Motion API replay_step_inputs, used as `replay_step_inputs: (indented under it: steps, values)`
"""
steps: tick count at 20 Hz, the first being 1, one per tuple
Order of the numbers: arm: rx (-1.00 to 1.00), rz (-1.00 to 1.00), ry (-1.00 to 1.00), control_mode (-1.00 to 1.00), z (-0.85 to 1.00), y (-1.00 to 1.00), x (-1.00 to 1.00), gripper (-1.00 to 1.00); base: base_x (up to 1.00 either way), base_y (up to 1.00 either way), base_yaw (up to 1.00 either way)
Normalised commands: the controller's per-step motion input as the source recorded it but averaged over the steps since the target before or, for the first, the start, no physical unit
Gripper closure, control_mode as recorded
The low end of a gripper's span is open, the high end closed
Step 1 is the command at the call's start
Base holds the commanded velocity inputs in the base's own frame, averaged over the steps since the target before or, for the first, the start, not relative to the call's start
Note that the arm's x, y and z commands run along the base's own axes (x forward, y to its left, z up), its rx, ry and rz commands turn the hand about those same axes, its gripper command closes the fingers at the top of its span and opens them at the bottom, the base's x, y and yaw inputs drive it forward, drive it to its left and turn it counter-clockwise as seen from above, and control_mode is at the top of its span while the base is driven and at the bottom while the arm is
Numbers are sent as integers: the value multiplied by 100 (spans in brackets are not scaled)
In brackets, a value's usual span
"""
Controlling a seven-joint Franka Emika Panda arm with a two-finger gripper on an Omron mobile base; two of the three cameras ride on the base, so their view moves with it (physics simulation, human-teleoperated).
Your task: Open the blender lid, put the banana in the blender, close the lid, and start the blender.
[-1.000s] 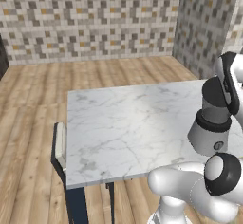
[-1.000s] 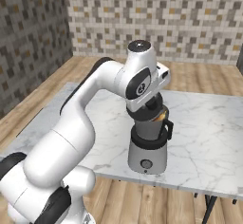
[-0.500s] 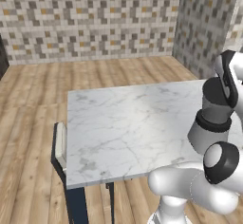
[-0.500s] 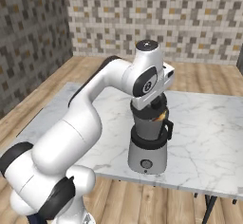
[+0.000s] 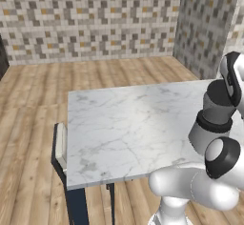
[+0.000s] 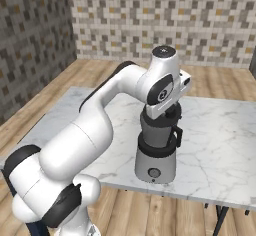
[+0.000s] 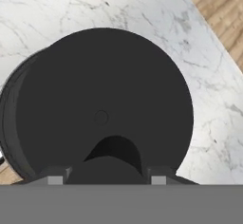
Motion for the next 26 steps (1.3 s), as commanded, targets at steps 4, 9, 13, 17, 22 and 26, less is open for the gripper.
replay_step_inputs:
  steps: [4, 9, 13, 17, 22, 26]
  values:
    - [0, -1, 0, -100, 1, 0, 9, 100, 0, 0, 0]
    - [0, 0, 0, -100, 27, -5, 0, 100, 0, 0, 0]
    - [0, 0, 2, -100, 18, -1, -9, 100, 0, 0, 0]
    - [0, 0, 3, -100, 11, 0, -16, 100, 0, 0, 0]
    - [0, 0, 2, -100, 0, 0, -26, 100, 0, 0, 0]
    - [1, 0, 0, -100, -8, 0, -10, 100, 0, 0, 0]
